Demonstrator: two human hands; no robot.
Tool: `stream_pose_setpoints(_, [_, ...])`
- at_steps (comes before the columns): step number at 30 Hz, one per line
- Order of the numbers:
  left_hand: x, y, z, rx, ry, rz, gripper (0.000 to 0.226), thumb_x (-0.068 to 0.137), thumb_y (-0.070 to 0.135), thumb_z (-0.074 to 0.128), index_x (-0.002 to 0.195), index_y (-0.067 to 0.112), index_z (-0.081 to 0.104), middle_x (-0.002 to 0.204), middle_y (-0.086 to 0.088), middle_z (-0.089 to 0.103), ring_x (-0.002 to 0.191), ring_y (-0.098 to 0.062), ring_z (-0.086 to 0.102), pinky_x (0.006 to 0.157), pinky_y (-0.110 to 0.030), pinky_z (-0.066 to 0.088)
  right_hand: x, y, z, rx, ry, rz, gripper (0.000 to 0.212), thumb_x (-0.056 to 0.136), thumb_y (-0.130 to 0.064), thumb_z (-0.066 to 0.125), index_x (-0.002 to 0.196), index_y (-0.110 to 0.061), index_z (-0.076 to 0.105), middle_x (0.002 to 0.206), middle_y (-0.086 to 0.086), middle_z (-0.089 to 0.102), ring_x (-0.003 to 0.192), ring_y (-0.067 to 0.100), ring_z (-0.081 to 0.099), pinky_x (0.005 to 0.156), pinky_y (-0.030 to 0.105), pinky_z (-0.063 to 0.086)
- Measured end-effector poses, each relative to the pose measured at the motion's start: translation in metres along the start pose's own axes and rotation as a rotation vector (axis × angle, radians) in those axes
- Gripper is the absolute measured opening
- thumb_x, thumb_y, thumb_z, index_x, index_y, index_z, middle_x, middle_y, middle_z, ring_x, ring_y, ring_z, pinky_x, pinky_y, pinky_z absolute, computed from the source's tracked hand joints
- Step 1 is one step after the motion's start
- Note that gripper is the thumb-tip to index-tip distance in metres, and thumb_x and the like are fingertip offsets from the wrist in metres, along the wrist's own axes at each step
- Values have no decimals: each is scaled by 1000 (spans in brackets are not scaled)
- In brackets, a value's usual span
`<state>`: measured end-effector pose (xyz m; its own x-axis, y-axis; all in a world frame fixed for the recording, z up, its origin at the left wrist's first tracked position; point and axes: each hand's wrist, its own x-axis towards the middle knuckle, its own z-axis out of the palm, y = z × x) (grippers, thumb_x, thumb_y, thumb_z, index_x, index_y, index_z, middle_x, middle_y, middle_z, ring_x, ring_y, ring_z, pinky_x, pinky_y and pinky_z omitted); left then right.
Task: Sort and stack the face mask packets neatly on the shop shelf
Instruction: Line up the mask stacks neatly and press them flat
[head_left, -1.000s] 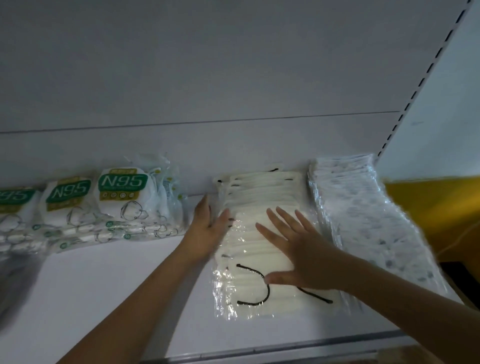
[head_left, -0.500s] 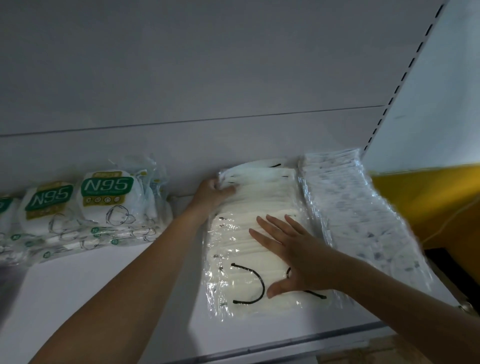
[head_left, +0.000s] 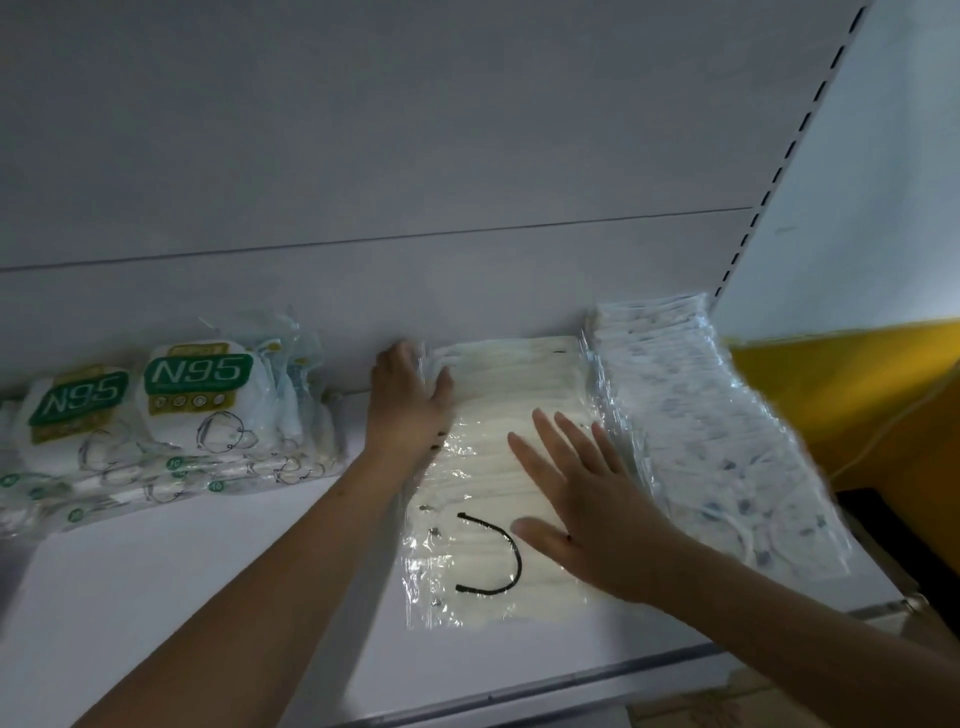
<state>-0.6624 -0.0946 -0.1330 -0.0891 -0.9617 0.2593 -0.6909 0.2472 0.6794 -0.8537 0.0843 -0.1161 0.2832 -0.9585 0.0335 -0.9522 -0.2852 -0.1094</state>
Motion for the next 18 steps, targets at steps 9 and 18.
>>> stream_pose_setpoints(9, [-50,-2,-10,-401,-173,-58,53,101,39,52,150,27,34,142,4,41,128,4,38,107,-17,27,-13,-4,20,-41,-119,-105,83,93,-77,15,159,-27,7,166,11,-4,152,31,-8,121,56,7])
stream_pose_setpoints(18, [-81,5,-61,-277,-10,28,61,96,47,46,148,17,41,148,4,44,138,-8,41,115,-28,36,103,-31,-93,331,206,-30,87,88,-75,10,155,-22,26,163,-2,22,149,21,21,121,37,17])
